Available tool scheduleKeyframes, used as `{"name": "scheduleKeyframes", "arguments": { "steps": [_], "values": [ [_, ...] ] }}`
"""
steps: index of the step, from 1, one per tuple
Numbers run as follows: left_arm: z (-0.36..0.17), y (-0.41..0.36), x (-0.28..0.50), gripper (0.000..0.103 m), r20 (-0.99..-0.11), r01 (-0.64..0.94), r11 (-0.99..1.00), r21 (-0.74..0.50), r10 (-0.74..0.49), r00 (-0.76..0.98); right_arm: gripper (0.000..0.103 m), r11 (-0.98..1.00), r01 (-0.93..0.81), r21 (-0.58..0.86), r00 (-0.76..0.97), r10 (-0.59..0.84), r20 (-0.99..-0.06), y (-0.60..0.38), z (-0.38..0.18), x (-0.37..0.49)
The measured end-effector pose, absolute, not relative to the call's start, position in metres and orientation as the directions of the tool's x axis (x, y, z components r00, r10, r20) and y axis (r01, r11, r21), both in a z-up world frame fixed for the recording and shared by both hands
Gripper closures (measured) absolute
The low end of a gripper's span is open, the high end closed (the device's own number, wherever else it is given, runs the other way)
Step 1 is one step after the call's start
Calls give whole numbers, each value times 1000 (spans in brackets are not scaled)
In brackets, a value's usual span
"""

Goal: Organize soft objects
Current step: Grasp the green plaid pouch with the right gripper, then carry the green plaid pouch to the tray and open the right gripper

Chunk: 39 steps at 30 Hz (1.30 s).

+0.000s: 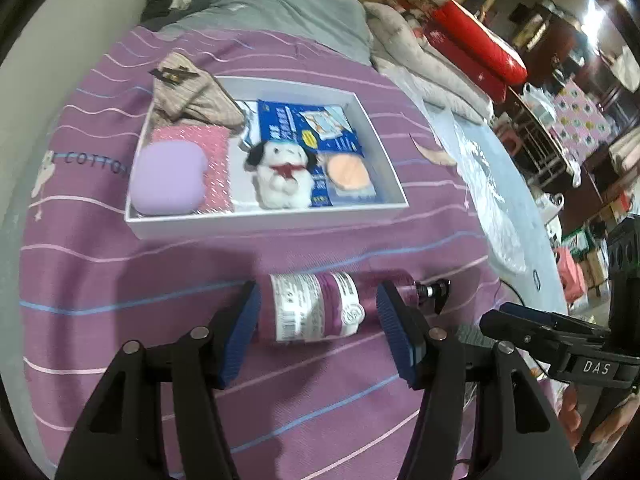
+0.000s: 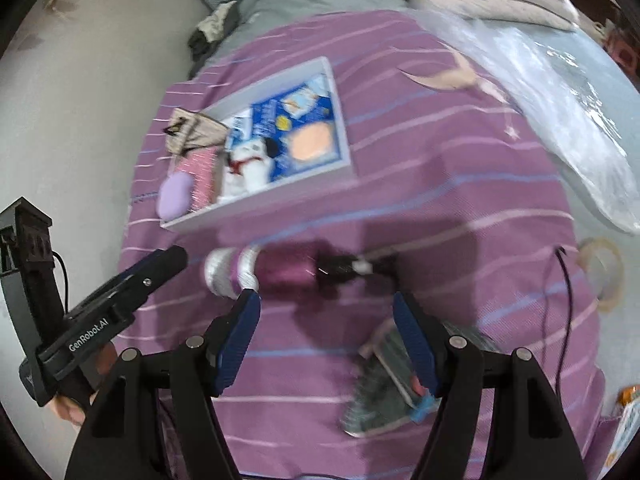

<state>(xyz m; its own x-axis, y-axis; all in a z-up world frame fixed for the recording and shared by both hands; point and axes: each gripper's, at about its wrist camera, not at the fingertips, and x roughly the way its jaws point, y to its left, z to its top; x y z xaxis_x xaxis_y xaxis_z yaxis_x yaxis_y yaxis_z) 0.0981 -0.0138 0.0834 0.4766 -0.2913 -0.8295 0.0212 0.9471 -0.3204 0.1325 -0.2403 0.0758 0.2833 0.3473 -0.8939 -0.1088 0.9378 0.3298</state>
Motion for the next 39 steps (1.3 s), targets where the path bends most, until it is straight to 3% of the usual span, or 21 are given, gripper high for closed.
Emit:
{"name": "scheduleKeyframes", "arguments": {
  "steps": [5,11,17,21,23,26,32,36,39],
  "values": [
    [71,-28,94,42,-836,53,949,-309,-298,461,34,962,-72,262,274,272,-923,-257,56,122],
    [55,-42,86,42,-856,98,967,-235,-254,450,34,961,-89,261,297,276,-914,-263,36,114],
    [53,-49,82,42,-855,129,970,-207,-243,457,34,965,-232,123,360,203,-910,-252,10,109],
    [52,-49,82,42,-855,127,970,-206,-242,460,39,968,-197,153,336,213,-917,-260,-2,110],
    [53,-49,82,42,-854,117,973,-200,-232,467,58,959,-193,206,338,262,-904,-263,1,108],
    [55,-49,81,42,-850,101,979,-176,-203,486,64,961,-180,208,353,260,-899,-262,4,104],
    [66,-40,81,42,-816,73,986,-147,-163,555,68,955,-118,270,428,295,-855,-272,27,91],
    [80,-25,77,42,-751,53,983,-176,-169,638,68,935,-143,326,472,354,-807,-274,60,96],
    [92,-16,76,42,-723,52,990,-128,-129,679,68,922,-168,349,489,386,-782,-265,79,109]
  ]
}}
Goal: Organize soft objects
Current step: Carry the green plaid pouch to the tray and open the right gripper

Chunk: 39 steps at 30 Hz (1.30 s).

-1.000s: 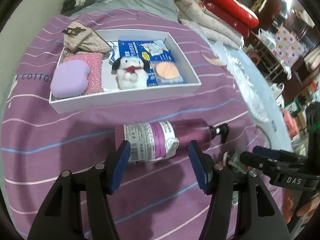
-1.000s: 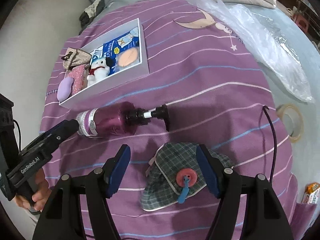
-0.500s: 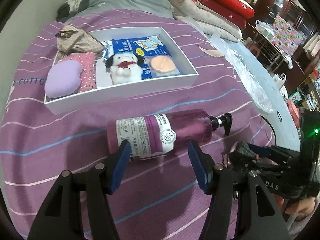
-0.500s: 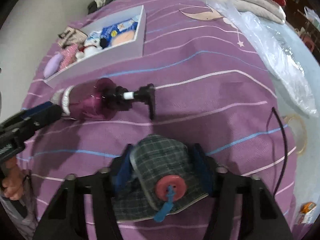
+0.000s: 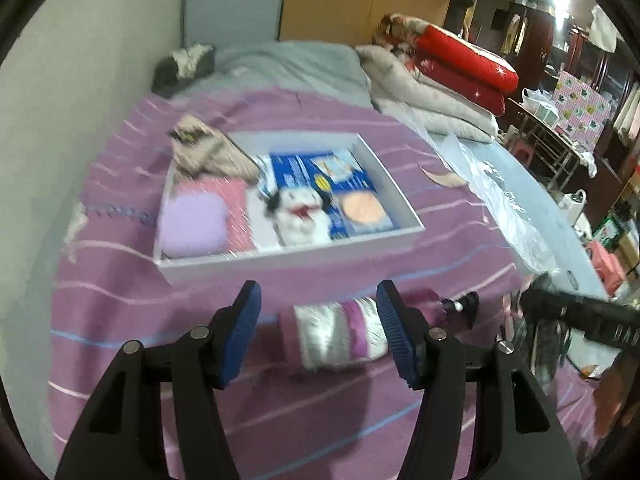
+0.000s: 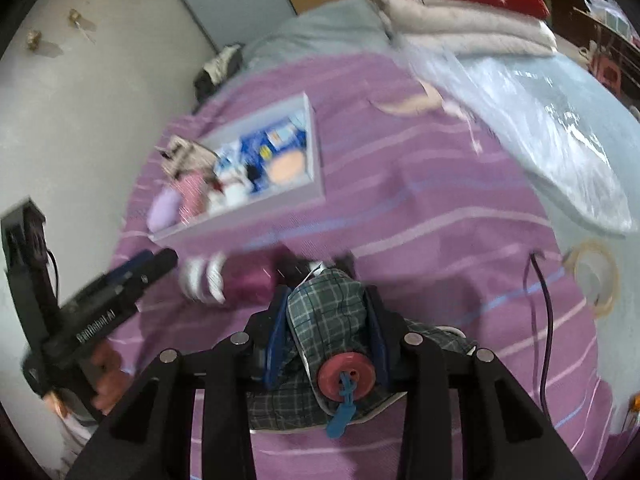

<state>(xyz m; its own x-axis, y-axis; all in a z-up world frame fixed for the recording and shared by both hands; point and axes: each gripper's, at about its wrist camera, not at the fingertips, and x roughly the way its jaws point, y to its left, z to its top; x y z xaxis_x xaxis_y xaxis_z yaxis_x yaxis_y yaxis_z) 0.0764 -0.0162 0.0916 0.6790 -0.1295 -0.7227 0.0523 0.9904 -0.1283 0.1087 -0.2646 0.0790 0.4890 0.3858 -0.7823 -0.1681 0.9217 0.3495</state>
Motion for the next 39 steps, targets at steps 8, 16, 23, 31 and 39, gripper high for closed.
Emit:
{"name": "scheduleKeyframes", "arguments": {
  "steps": [8,16,23,31,39],
  "values": [
    [90,30,115,34,-674,-107,965,-238,-84,734,68,906,-230,356,508,424,-750,-212,96,157],
    [77,44,149,34,-687,-152,947,-284,-90,721,68,877,-163,451,561,459,-689,-173,101,225],
    [75,33,141,34,-667,-73,948,-309,-161,728,68,857,-110,503,540,476,-694,-156,60,263],
    [76,27,134,34,-674,-38,952,-304,-187,715,47,819,-60,570,540,507,-672,-169,30,265],
    [79,26,121,31,-686,-74,967,-243,-118,718,23,859,-148,490,638,461,-617,-181,67,227]
  ]
}}
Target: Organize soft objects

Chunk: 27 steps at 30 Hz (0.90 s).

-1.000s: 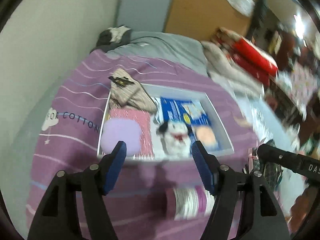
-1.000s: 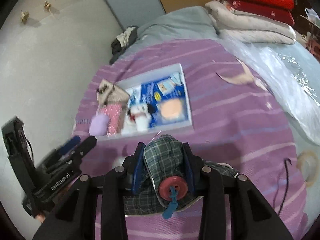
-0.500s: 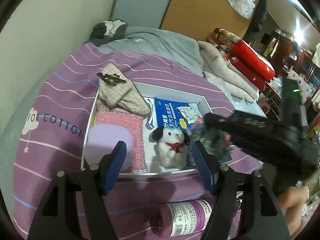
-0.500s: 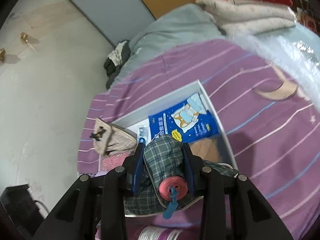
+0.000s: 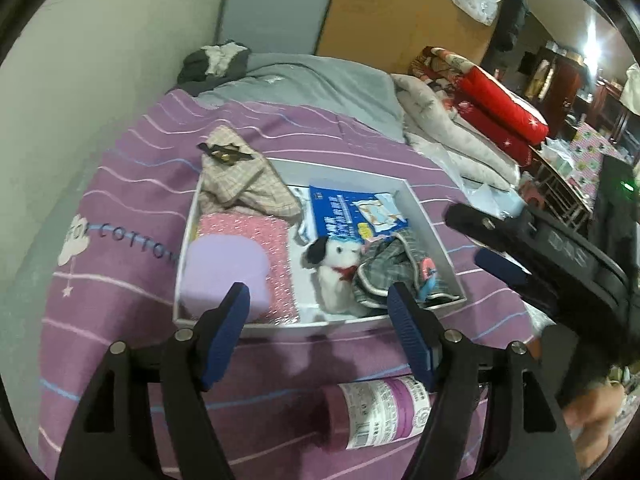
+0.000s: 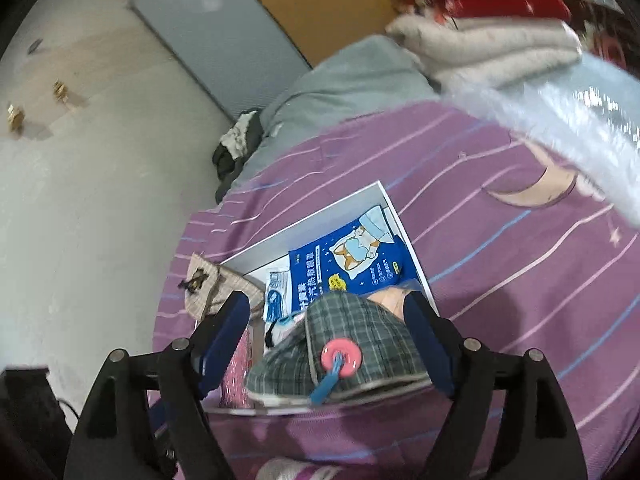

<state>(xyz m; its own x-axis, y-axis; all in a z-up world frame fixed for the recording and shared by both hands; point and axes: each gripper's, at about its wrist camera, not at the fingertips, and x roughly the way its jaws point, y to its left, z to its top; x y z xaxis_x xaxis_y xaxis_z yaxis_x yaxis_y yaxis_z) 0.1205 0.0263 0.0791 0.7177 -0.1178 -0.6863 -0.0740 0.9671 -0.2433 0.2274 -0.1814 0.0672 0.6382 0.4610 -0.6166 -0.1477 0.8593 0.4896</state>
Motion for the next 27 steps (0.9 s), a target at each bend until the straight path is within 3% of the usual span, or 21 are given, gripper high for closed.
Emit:
{"name": "scheduleKeyframes", "arguments": {
  "steps": [5,11,17,21,27],
  "values": [
    [75,25,103,31,-687,-94,982,-164,-45,726,23,868,-218,447,620,477,-623,-182,64,192],
    [74,29,82,31,-675,-99,974,-203,-66,735,23,912,-259,319,670,407,-620,-182,59,149],
    [54,11,69,31,-675,-100,990,-101,6,738,23,932,-248,263,709,360,-607,-185,43,115],
    [34,8,64,31,-692,-101,990,-103,1,722,23,949,-233,214,721,316,-616,-178,24,104],
    [40,10,54,31,-648,-119,988,-101,25,761,23,959,-224,172,735,282,-616,-173,21,98]
  ]
}}
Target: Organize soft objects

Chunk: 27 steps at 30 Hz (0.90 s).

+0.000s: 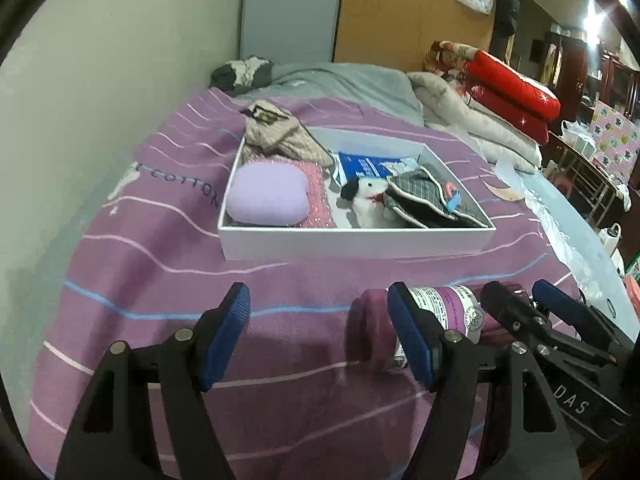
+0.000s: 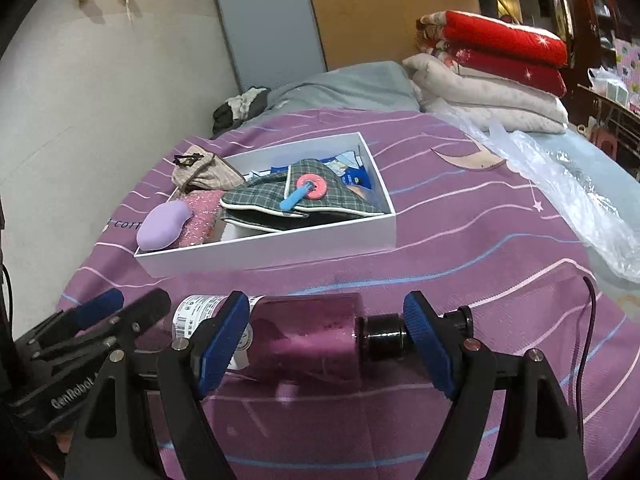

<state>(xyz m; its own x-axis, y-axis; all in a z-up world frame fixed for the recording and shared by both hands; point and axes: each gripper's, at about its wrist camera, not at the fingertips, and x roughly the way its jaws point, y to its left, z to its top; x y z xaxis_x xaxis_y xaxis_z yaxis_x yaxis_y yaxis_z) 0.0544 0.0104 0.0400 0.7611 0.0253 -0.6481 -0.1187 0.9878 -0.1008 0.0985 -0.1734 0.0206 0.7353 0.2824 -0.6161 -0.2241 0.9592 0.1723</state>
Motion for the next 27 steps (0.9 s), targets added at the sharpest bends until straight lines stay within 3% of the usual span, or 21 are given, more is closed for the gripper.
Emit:
{"name": "scheduleKeyframes", "arguments": {
  "steps": [9,23,27],
  "values": [
    [44,5,48,31,-617,-136,989,-52,75,783,23,960,-227,165,728,280,-626,-172,17,101],
    [36,10,55,31,-681,-136,988,-79,47,731,22,960,-229,160,726,278,-630,-172,16,102],
    [31,18,63,26,-721,-137,981,-137,-4,692,22,961,-226,158,718,274,-640,-170,14,104]
  ]
}}
